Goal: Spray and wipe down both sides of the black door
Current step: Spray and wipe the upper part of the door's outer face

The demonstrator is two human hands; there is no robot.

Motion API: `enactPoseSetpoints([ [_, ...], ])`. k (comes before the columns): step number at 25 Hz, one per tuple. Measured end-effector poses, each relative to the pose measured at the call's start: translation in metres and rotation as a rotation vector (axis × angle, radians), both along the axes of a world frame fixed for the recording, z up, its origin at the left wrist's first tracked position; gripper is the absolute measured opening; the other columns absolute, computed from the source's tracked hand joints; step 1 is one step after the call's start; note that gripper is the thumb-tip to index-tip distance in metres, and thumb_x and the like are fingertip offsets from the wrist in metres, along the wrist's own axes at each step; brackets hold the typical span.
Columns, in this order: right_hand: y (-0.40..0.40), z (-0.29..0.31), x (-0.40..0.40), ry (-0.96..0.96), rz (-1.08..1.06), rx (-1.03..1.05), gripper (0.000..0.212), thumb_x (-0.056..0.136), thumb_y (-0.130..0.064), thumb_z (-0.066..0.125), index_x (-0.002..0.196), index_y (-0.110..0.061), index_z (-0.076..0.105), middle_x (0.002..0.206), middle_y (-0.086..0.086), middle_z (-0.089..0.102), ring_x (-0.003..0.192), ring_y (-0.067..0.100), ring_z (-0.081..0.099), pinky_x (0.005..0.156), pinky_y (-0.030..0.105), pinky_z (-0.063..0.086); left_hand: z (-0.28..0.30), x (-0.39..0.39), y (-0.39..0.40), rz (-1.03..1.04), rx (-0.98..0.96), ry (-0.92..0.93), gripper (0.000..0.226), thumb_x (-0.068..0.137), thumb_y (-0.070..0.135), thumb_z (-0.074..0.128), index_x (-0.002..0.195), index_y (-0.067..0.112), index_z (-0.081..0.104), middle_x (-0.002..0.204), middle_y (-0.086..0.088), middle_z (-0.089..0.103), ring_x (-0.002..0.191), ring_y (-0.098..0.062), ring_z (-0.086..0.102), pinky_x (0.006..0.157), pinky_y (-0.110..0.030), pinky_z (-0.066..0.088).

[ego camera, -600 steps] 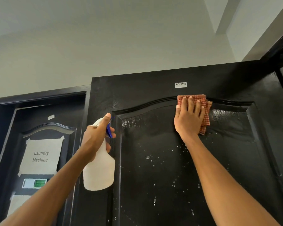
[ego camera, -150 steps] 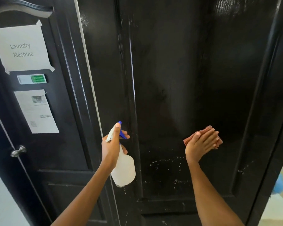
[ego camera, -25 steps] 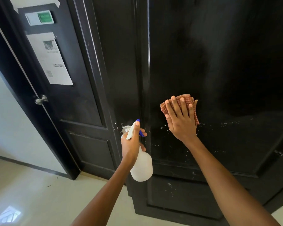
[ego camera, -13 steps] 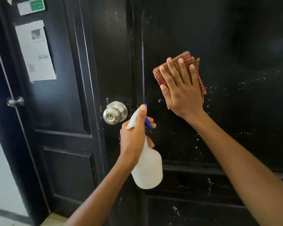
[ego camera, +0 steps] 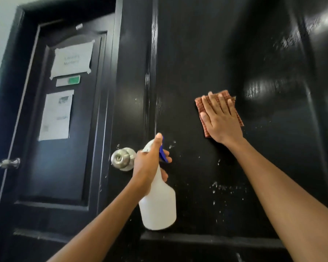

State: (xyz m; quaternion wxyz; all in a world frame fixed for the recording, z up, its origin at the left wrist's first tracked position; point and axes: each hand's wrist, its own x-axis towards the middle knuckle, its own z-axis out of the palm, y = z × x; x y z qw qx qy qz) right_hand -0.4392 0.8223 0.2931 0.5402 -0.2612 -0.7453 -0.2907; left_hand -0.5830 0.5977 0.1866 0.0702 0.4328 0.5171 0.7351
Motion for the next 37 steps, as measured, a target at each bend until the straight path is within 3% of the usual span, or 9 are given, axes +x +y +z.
enactPoseSetpoints([
  [5,0.019,-0.020,0.042,0.067,-0.051,-0.082,0.063,0.109,-0.053,0.010,0.164,-0.031,-0.011,0.171,-0.005,-0.018,0.158,0.021,-0.017,0.121,0.034,-0.026,0.003,0.005,0.017,-0.029,-0.040,0.048,0.067,0.091,0.070,0.046,0.106,0.008,0.068,0.091,-0.013,0.076,0.045,-0.020,0.060,0.051,-0.032,0.055],
  [8,0.025,-0.040,0.048,0.115,-0.064,-0.099,0.063,0.108,-0.055,0.009,0.162,-0.031,-0.014,0.171,-0.004,-0.017,0.158,0.022,-0.016,0.119,0.033,-0.029,-0.007,0.002,0.026,0.012,-0.111,0.010,0.072,0.090,0.072,0.049,0.097,0.003,0.067,0.078,-0.013,0.071,0.046,-0.021,0.059,0.049,-0.030,0.052],
  [14,0.028,-0.060,0.043,0.168,-0.039,-0.130,0.066,0.105,-0.056,0.003,0.163,-0.030,-0.013,0.172,-0.001,-0.016,0.158,0.023,-0.014,0.127,0.047,-0.013,-0.007,0.001,0.021,-0.031,-0.065,0.064,0.047,0.094,0.065,0.047,0.113,0.024,0.060,0.099,-0.016,0.073,0.058,-0.021,0.065,0.052,-0.032,0.055],
  [19,0.001,-0.128,0.007,0.302,0.021,-0.206,0.067,0.107,-0.053,0.008,0.164,-0.024,-0.014,0.172,0.003,-0.019,0.158,0.029,-0.013,0.127,0.054,-0.007,-0.022,-0.005,0.006,0.074,-0.081,0.024,0.066,0.090,0.071,0.046,0.096,0.009,0.068,0.091,-0.014,0.075,0.062,-0.028,0.065,0.054,-0.031,0.056],
  [22,-0.026,-0.153,-0.048,0.195,0.038,-0.083,0.069,0.109,-0.053,0.014,0.165,-0.019,-0.009,0.173,0.007,-0.013,0.159,0.031,-0.011,0.128,0.052,-0.007,-0.034,-0.011,-0.009,0.087,-0.028,0.027,0.066,0.090,0.069,0.048,0.097,0.006,0.068,0.090,-0.015,0.074,0.066,-0.027,0.069,0.052,-0.029,0.055],
  [28,-0.061,-0.108,-0.111,-0.016,0.047,0.023,0.068,0.109,-0.052,0.014,0.165,-0.020,-0.009,0.172,0.008,-0.017,0.157,0.030,-0.017,0.127,0.049,-0.012,-0.063,-0.017,-0.027,0.157,0.022,0.052,0.050,0.094,0.063,0.045,0.092,0.018,0.067,0.088,-0.010,0.076,0.082,-0.029,0.074,0.051,-0.020,0.053],
  [31,-0.061,-0.134,-0.117,-0.290,0.074,0.218,0.067,0.109,-0.052,0.018,0.165,-0.021,-0.004,0.173,0.008,-0.011,0.158,0.030,-0.013,0.128,0.050,-0.007,-0.070,-0.011,-0.028,0.143,0.024,0.068,0.053,0.089,0.068,0.044,0.095,0.021,0.067,0.086,-0.008,0.076,0.075,-0.032,0.073,0.045,-0.015,0.051],
  [34,-0.050,-0.167,-0.102,-0.555,0.096,0.353,0.065,0.110,-0.054,0.018,0.164,-0.022,-0.002,0.172,0.005,-0.007,0.158,0.028,-0.013,0.129,0.051,0.000,-0.078,-0.003,-0.029,0.116,-0.010,0.067,0.059,0.078,0.076,0.044,0.099,0.024,0.064,0.087,-0.011,0.073,0.055,-0.025,0.067,0.047,-0.026,0.054],
  [37,-0.031,-0.188,-0.062,-0.755,0.074,0.447,0.065,0.110,-0.057,0.017,0.165,-0.029,-0.002,0.173,-0.001,-0.008,0.158,0.024,-0.015,0.128,0.048,-0.006,-0.086,-0.002,-0.033,0.121,-0.046,0.056,0.065,0.077,0.078,0.044,0.096,0.019,0.067,0.086,-0.012,0.074,0.062,-0.028,0.070,0.049,-0.025,0.054],
])
